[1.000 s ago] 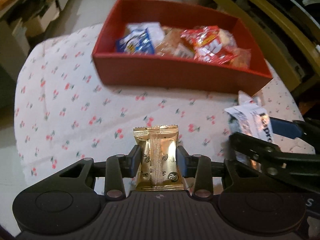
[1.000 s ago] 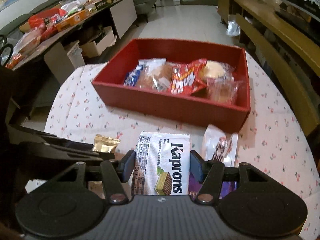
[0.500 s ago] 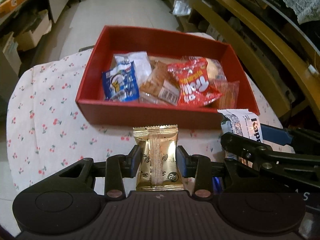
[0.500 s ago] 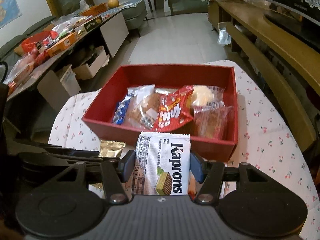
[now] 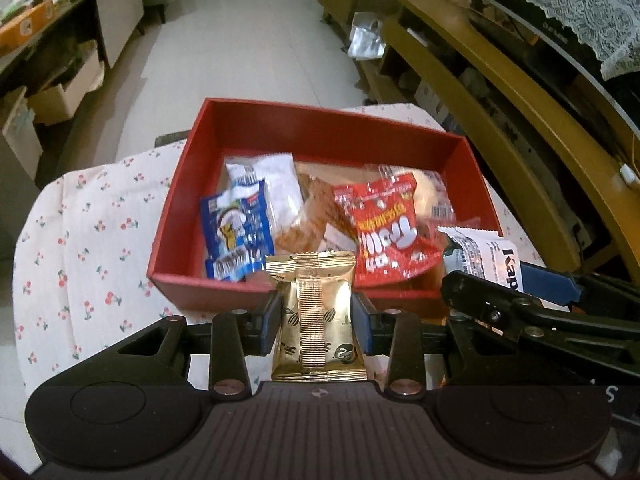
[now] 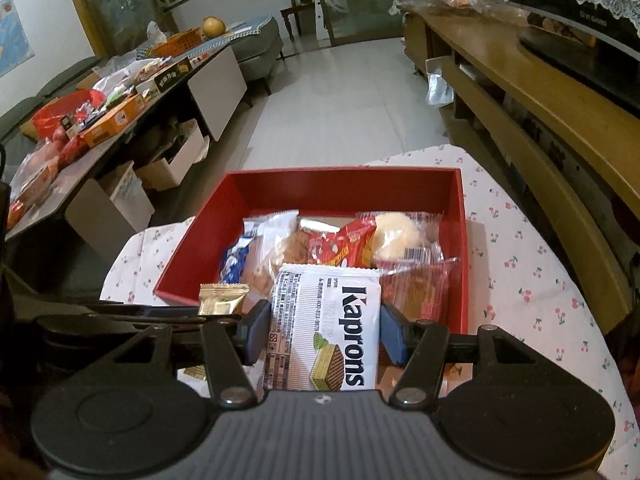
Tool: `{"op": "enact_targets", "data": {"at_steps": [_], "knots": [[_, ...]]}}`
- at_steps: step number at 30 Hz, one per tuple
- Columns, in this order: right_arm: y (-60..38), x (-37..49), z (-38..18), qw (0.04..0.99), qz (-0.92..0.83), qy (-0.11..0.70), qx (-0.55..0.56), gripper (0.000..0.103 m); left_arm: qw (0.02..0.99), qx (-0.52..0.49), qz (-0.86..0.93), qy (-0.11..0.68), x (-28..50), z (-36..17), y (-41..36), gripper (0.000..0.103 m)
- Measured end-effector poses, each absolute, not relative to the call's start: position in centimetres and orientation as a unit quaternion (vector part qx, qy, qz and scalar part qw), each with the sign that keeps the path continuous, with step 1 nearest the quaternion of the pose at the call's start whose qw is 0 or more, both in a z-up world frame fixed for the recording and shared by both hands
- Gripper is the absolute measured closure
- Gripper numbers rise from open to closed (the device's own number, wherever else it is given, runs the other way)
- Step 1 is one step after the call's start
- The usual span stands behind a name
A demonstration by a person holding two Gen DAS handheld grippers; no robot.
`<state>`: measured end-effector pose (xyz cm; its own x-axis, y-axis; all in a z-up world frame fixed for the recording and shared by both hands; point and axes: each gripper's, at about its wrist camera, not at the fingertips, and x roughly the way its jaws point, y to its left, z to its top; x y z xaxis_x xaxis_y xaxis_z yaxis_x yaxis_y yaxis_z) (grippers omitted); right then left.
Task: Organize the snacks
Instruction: 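Carry both wafers over the red box, lower them in and open both tools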
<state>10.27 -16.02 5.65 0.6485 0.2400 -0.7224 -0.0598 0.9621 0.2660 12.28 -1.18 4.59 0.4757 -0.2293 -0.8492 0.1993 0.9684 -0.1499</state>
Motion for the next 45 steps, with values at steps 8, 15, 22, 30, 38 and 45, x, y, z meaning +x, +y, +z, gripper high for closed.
{"op": "enact_targets", "data": {"at_steps": [8,15,22,30,38,45], "knots": [[-16.3,11.7,6.1,0.905,0.080,0.400,0.122,0.044,0.863,-0.026,-0.123,0.490,13.6,5.1,-1.2,0.058],[-16.4,12.8,6.1,0.905,0.080,0.396,0.130,0.044,0.867,-0.025,-0.118,0.484,14.7,5.4,-1.3,0.058],[-16.0,14.8,5.6,0.904,0.079,0.398,0.133,0.044,0.871,-0.023,-0.102,0.480,16.5,5.1,-0.9,0.058],[-15.8,16.7,4.4,0.901,0.076,0.406,0.135,0.044,0.870,-0.018,-0.087,0.484,18.2,4.0,-0.8,0.058],[-15.3,18.2,3.3,0.898,0.073,0.413,0.134,0.044,0.870,-0.015,-0.069,0.489,19.4,2.9,-0.4,0.058],[-14.6,19.4,2.0,0.894,0.072,0.425,0.124,0.044,0.864,-0.018,-0.053,0.500,20.4,1.4,0.0,0.058]]}}
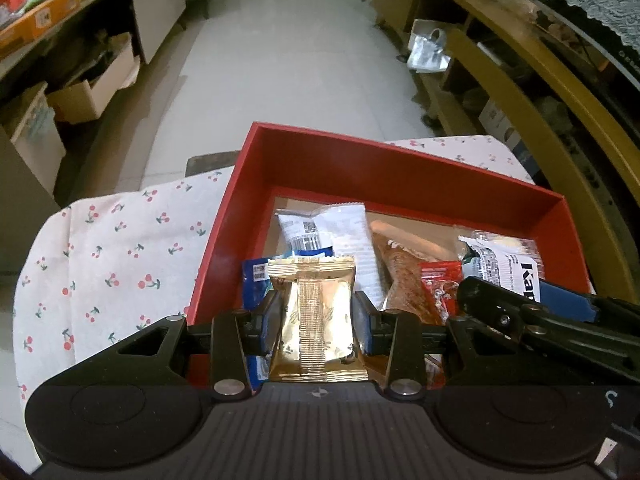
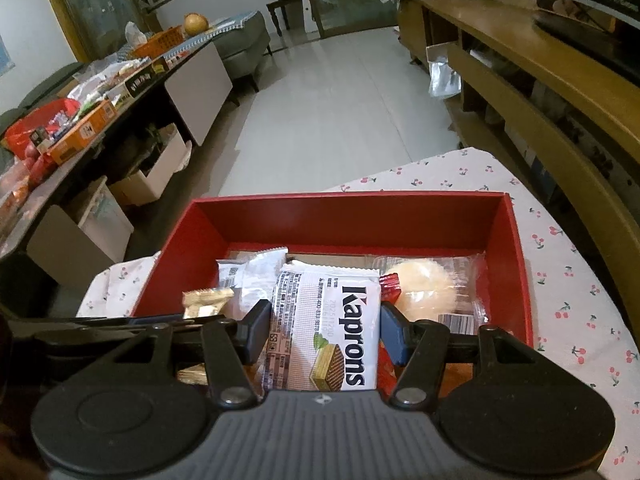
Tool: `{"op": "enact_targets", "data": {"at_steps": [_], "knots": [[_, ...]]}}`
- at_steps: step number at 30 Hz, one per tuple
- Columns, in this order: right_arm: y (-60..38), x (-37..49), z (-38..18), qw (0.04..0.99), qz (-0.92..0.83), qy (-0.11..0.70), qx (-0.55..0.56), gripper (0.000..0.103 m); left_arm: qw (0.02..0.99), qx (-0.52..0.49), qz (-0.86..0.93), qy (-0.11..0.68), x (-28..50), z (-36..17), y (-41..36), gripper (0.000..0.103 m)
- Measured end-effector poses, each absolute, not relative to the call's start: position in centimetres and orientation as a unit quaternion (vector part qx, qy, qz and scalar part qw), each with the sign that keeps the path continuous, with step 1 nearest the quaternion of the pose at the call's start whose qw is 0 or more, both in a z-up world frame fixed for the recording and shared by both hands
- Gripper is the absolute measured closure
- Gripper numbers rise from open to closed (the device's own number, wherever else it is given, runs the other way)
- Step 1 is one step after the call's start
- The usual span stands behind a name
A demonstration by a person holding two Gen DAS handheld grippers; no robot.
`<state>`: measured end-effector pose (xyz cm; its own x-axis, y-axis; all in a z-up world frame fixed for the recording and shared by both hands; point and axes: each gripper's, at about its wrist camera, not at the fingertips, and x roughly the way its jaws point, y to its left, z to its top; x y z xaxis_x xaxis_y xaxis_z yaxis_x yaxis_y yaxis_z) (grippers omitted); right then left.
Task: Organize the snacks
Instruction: 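Carry both wafers over the red box, lower them in and open both tools, then lift both open tools up out of the red box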
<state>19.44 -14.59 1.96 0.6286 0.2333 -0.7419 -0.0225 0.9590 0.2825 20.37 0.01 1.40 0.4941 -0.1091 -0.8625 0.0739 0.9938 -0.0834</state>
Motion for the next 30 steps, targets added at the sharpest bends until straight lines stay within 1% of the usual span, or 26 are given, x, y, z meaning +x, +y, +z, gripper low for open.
{"op": "enact_targets", "data": {"at_steps": [5,9,11,13,15,22,30], "knots": [[-14.5,19.8,1.7,0.894,0.070,0.427,0.119,0.043,0.864,-0.017,-0.049,0.501,20.5,1.1,0.0,0.057],[-14.4,19.8,1.4,0.892,0.070,0.431,0.116,0.043,0.863,-0.015,-0.045,0.502,20.4,0.8,0.0,0.052],[-14.4,19.8,1.5,0.892,0.069,0.431,0.115,0.043,0.864,-0.015,-0.043,0.501,20.4,0.9,0.1,0.048],[-14.4,19.8,1.6,0.893,0.067,0.430,0.114,0.043,0.866,-0.017,-0.041,0.499,20.4,1.0,0.3,0.038],[-14.5,19.8,1.7,0.894,0.068,0.428,0.116,0.041,0.868,-0.018,-0.039,0.495,20.4,1.2,0.5,0.036],[-14.5,19.6,2.1,0.901,0.063,0.416,0.106,0.032,0.871,-0.019,-0.036,0.489,20.2,1.5,0.7,0.031],[-14.7,19.4,2.5,0.904,0.063,0.409,0.107,0.028,0.875,-0.025,-0.036,0.482,19.9,2.2,1.0,0.028]]}}
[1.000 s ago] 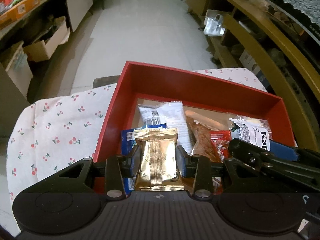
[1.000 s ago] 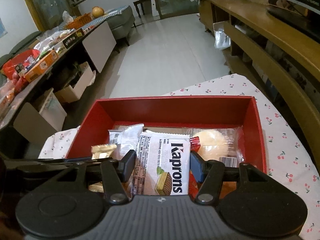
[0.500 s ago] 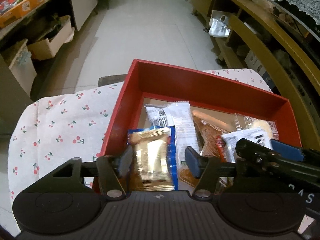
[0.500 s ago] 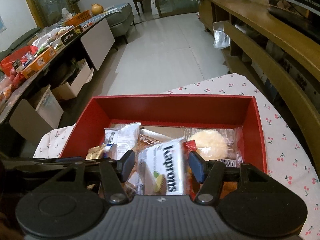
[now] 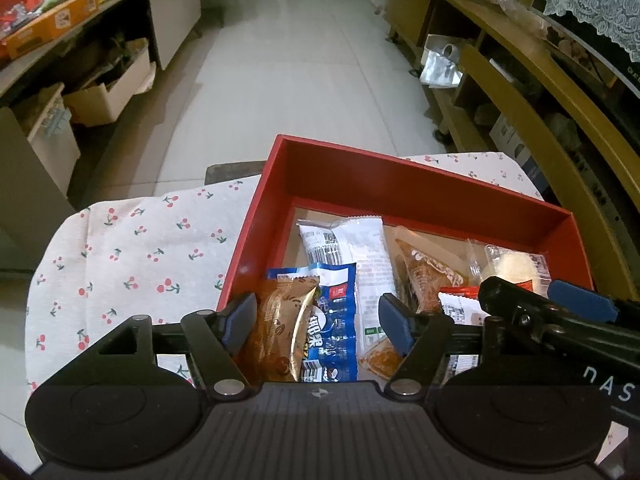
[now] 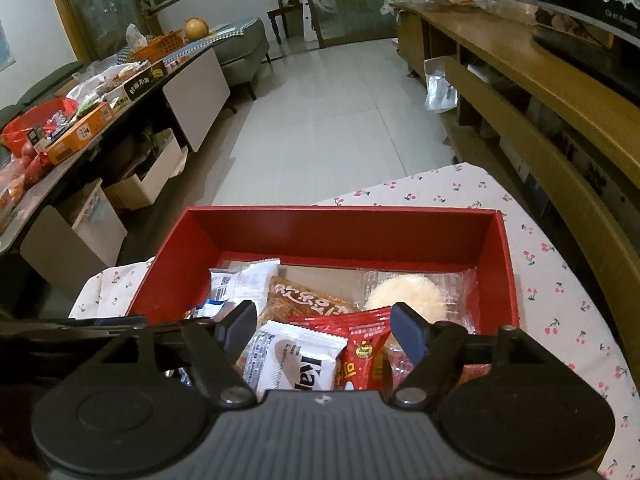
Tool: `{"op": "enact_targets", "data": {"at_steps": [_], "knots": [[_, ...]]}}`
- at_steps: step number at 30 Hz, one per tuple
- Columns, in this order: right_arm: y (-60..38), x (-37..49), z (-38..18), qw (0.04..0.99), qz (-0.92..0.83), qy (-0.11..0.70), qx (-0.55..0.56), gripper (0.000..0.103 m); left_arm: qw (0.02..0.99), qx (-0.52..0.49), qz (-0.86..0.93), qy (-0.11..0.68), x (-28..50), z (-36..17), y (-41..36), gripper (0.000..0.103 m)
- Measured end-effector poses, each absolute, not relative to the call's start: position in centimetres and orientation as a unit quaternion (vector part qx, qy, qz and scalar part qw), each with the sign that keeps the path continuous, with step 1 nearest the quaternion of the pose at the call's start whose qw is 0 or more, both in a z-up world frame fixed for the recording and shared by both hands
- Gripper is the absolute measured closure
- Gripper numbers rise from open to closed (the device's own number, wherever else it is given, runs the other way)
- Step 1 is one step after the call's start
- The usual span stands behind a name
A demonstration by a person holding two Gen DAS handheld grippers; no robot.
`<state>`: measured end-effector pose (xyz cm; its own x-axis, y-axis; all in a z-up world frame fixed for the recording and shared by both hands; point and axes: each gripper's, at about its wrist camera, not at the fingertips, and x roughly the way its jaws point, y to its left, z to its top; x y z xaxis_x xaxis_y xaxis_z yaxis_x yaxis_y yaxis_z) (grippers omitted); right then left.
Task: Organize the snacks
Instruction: 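Lift both open tools up out of the red box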
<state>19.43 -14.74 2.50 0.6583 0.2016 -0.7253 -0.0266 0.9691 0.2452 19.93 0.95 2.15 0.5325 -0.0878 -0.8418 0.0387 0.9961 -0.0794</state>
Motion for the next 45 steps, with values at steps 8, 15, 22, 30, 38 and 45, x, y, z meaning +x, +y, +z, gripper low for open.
{"op": "enact_targets", "data": {"at_steps": [8,15,22,30,38,45], "knots": [[-15.1,19.1,3.1,0.910,0.059,0.395,0.108,0.026,0.880,-0.037,-0.040,0.472,19.6,3.0,1.1,0.026],[-15.3,19.0,3.4,0.913,0.055,0.388,0.109,0.023,0.882,-0.044,-0.043,0.467,19.4,3.4,1.3,0.025],[-15.4,18.7,4.1,0.918,0.057,0.373,0.117,0.023,0.885,-0.052,-0.044,0.460,19.2,3.9,1.5,0.023],[-15.9,18.6,4.6,0.921,0.054,0.363,0.129,0.023,0.887,-0.060,-0.046,0.455,18.9,4.4,1.8,0.022],[-16.5,17.4,5.5,0.924,0.057,0.354,0.134,0.023,0.889,-0.063,-0.058,0.450,17.8,5.1,1.7,0.022],[-18.5,13.7,6.2,0.922,0.045,0.360,0.133,0.023,0.886,-0.045,-0.098,0.452,15.2,5.5,0.1,0.021]]}}
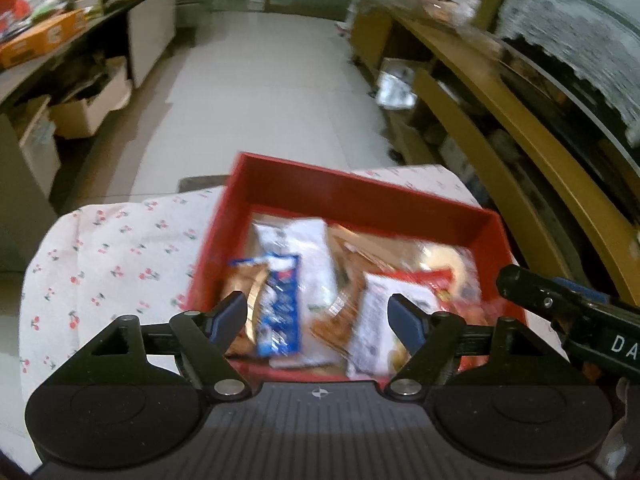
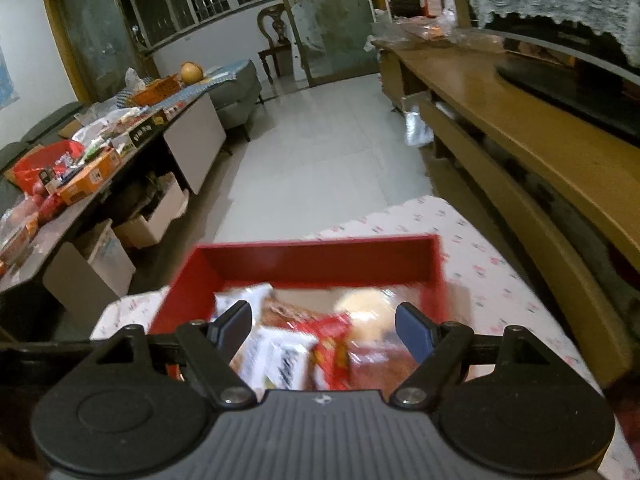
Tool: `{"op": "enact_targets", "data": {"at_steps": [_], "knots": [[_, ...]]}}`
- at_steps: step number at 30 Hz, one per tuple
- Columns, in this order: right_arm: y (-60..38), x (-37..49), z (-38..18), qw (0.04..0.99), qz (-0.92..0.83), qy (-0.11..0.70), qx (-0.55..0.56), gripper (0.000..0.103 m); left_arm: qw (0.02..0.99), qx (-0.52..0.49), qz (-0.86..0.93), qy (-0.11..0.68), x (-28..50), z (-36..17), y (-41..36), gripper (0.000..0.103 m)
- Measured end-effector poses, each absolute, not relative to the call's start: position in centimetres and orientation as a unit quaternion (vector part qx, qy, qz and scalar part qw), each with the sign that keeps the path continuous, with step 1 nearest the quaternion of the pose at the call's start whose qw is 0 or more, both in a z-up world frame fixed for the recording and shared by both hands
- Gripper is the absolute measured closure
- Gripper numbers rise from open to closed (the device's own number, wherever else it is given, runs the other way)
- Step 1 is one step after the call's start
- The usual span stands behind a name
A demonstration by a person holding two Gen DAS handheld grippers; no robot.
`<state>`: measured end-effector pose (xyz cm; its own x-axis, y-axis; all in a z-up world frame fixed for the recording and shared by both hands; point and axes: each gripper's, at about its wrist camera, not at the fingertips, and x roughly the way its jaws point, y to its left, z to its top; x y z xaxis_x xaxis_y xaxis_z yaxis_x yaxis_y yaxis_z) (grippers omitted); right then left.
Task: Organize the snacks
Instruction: 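Lift both open tools up out of the red box, then grasp the blue WAFER BISCUIT packet with the left tool while the right tool grasps the white duck-neck bag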
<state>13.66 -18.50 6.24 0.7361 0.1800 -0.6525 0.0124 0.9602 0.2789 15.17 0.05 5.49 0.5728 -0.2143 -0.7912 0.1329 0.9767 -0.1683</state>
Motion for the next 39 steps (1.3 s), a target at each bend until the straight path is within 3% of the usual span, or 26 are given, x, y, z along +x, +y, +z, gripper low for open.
{"op": "enact_targets", "data": {"at_steps": [8,18,28,39], "knots": [[-23.2,8.2,5.8,0.903,0.013,0.389,0.182,0.023,0.866,0.021,-0.177,0.467,10.5,4.0,-5.0,0.019],[-27.3,4.8,3.7,0.880,-0.012,0.427,0.207,0.022,0.778,0.131,-0.322,0.523,5.8,-1.8,-12.5,0.018],[-26.3,5.3,3.4,0.877,0.018,0.440,0.195,0.022,0.748,0.170,-0.361,0.530,5.6,-3.8,-14.0,0.009],[-26.1,5.5,3.3,0.874,0.023,0.446,0.190,0.022,0.732,0.195,-0.364,0.542,3.0,-3.8,-13.4,0.008]]}}
